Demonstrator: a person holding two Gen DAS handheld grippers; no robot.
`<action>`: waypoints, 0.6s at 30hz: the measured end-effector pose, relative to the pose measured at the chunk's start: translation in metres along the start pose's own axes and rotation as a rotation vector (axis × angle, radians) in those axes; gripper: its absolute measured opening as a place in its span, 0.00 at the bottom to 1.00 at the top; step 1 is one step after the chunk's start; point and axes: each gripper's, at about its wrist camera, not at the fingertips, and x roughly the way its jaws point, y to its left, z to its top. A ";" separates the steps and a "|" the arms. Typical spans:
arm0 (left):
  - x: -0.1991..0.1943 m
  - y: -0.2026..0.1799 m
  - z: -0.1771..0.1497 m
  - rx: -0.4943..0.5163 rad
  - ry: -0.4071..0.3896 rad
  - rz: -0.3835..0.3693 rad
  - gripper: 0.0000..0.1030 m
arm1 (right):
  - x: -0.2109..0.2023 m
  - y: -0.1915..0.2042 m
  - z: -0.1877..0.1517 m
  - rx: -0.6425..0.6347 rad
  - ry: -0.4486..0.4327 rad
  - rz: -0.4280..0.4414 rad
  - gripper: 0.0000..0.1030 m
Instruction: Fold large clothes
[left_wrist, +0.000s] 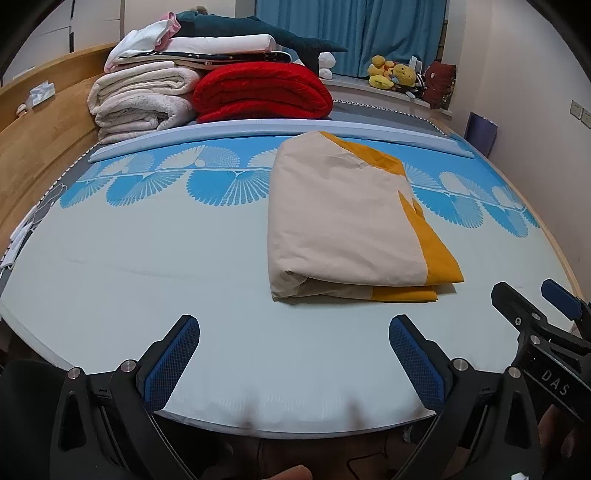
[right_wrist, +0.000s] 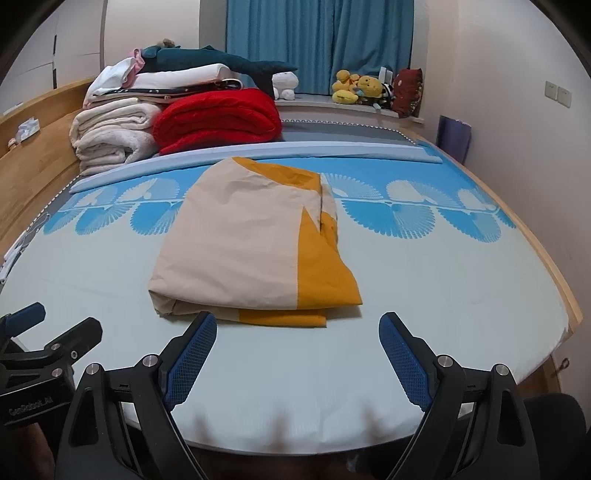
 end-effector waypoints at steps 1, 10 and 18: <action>0.000 0.000 0.000 -0.002 0.002 -0.004 0.99 | 0.000 0.001 0.000 -0.003 -0.003 0.001 0.87; -0.004 0.000 -0.002 0.013 -0.003 -0.011 0.99 | -0.003 0.005 -0.001 -0.026 -0.013 0.007 0.87; -0.005 -0.001 -0.003 0.013 -0.001 -0.019 0.99 | -0.007 0.010 -0.001 -0.052 -0.022 0.012 0.87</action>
